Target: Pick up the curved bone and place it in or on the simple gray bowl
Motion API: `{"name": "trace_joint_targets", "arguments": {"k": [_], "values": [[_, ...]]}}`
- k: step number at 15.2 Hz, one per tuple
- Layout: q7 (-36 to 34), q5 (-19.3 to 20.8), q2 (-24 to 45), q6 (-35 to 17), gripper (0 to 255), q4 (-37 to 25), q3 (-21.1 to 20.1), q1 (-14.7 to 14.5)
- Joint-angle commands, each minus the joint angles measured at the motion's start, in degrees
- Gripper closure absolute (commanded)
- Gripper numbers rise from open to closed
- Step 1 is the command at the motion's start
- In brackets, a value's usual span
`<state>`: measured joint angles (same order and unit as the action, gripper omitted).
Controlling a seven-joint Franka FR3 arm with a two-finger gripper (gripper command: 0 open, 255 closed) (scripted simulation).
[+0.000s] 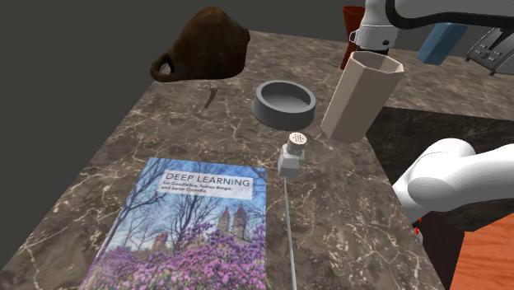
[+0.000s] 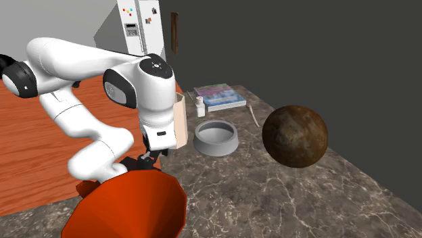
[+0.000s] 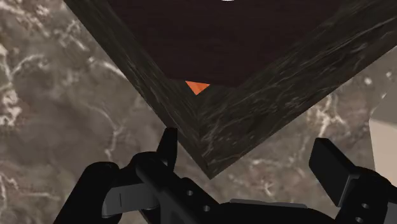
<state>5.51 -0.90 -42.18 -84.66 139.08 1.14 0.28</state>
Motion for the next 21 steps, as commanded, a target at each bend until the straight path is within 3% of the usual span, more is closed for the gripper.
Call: {"name": "trace_joint_targets", "arguments": {"k": [1,11,21], "values": [[0.0,0.0,0.0,0.0,0,0.0,0.0,0.0],[-16.37,-9.83,8.08,-3.2,0,-9.41,-10.71,-3.04],[-32.73,-12.96,21.36,-6.64,0,-25.02,-20.49,-3.98]]}}
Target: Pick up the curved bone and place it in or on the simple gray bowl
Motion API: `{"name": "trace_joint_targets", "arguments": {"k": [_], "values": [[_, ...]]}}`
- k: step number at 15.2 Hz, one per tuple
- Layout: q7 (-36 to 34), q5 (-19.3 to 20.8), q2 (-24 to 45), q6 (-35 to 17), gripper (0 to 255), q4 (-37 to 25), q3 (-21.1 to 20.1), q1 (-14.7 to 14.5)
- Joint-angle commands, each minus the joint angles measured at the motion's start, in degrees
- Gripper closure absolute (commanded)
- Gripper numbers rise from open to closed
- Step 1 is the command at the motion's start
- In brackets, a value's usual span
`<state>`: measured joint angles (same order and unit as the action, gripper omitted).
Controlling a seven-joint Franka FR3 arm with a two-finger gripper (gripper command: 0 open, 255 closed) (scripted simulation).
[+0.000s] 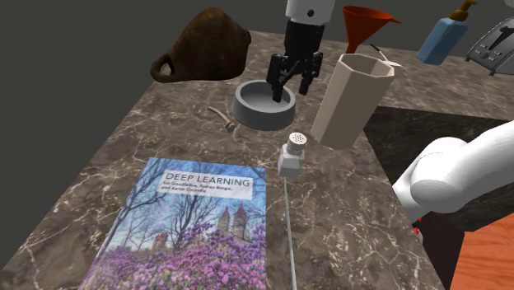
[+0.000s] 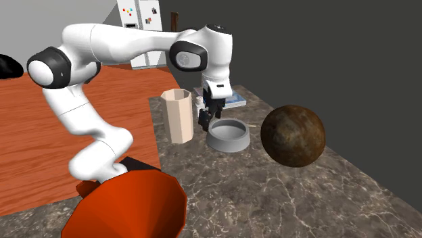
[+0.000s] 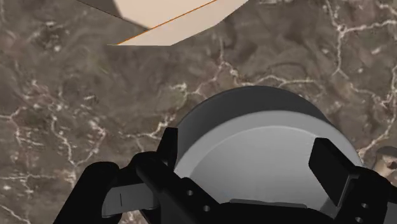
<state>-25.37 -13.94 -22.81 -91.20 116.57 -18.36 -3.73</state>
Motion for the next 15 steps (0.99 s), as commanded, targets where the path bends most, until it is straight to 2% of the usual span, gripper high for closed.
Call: {"name": "trace_joint_targets", "arguments": {"k": [1,7,13,15], "values": [[-3.56,0.23,3.6,-0.34,0,-4.44,-1.93,-0.02],[-14.35,3.34,14.55,-0.95,0,-17.77,-7.48,-0.75],[-25.96,10.89,28.58,1.23,0,-35.55,-12.05,-4.19],[-25.98,10.84,28.49,0.43,0,-34.7,-11.92,-4.34]]}}
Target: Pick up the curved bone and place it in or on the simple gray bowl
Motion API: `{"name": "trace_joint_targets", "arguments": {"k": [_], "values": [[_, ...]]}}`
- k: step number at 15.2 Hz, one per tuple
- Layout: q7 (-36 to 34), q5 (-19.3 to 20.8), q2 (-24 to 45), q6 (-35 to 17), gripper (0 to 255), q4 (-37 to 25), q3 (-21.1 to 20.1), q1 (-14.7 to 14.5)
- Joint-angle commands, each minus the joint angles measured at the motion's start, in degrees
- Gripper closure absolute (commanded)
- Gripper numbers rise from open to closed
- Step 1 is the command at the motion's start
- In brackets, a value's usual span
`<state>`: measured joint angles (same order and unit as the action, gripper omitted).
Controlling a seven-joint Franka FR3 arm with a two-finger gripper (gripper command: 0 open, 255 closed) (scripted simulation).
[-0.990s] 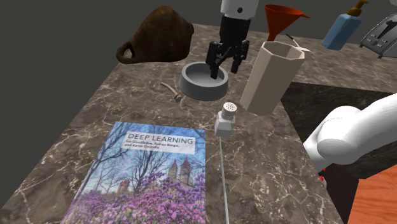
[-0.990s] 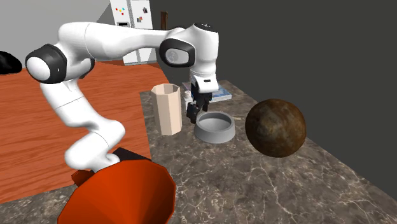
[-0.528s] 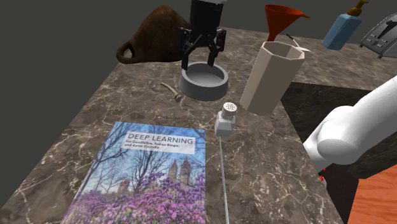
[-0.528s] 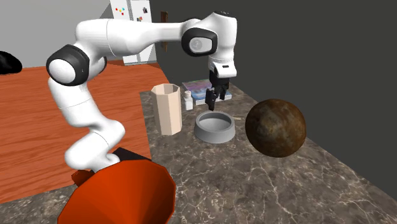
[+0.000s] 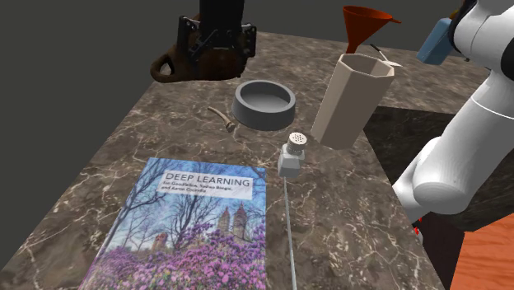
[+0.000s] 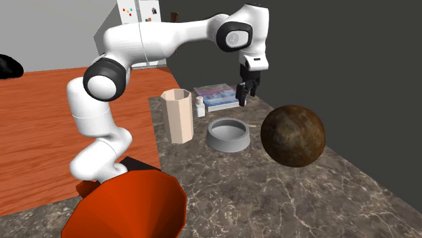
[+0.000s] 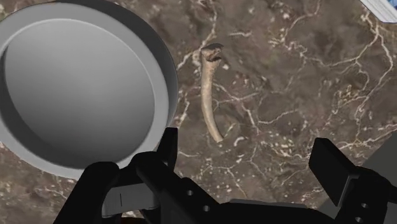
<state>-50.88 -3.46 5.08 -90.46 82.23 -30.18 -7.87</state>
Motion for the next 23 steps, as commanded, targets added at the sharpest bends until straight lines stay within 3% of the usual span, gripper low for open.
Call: {"name": "trace_joint_targets", "arguments": {"k": [1,6,14,15,23], "values": [[-0.38,0.23,0.35,-1.17,0,0.71,-0.07,-0.16],[0.02,-0.3,-0.63,-5.76,0,6.18,-0.05,-0.03],[0.02,-0.3,-0.63,-5.76,0,6.18,-0.05,-0.03],[0.02,-0.3,-0.63,-5.76,255,6.18,-0.05,-0.03],[0.02,-0.3,-0.64,-5.76,255,6.18,-0.05,-0.03]]}}
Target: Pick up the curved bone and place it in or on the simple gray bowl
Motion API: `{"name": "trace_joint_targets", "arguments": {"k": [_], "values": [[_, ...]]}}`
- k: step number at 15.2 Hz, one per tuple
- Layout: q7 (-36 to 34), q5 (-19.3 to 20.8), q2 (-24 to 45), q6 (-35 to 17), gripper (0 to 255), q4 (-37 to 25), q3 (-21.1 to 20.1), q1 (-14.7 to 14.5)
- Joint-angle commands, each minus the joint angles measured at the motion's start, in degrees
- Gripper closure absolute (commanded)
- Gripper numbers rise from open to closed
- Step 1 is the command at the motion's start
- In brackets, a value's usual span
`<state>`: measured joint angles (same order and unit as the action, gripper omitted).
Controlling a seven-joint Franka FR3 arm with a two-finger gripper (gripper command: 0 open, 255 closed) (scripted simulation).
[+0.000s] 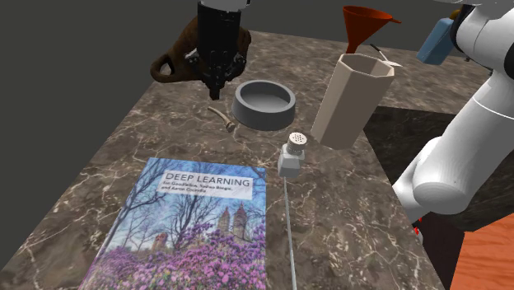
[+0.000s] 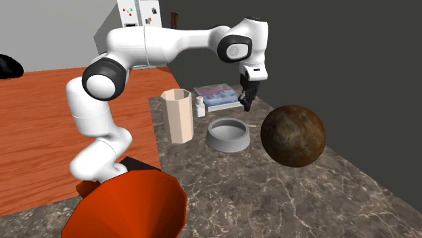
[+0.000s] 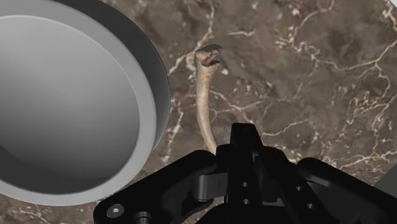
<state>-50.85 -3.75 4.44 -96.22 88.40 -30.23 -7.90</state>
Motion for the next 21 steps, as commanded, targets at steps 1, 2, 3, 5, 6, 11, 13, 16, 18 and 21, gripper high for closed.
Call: {"name": "trace_joint_targets", "arguments": {"k": [1,2,3,5,6,11,13,16,18,21], "values": [[0.0,0.0,0.0,0.0,255,0.0,0.0,0.0],[0.0,0.0,0.0,0.0,0,0.0,0.0,0.0],[-4.13,2.01,-0.78,0.78,0,1.3,-0.47,-0.92],[-12.59,5.93,-1.56,3.07,0,3.14,-1.59,-2.87],[-16.9,7.8,-1.58,4.56,0,3.7,-2.27,-3.86],[-19.8,8.71,-2.25,2.48,0,7.92,-2.56,-4.32],[-19.71,8.57,-2.55,0.87,0,9.78,-2.47,-4.2],[-19.65,8.48,-2.75,-0.38,0,11.19,-2.4,-4.12],[-19.65,8.48,-2.75,-0.38,0,11.19,-2.4,-4.12],[-19.65,8.48,-2.75,-0.38,0,11.19,-2.41,-4.12]]}}
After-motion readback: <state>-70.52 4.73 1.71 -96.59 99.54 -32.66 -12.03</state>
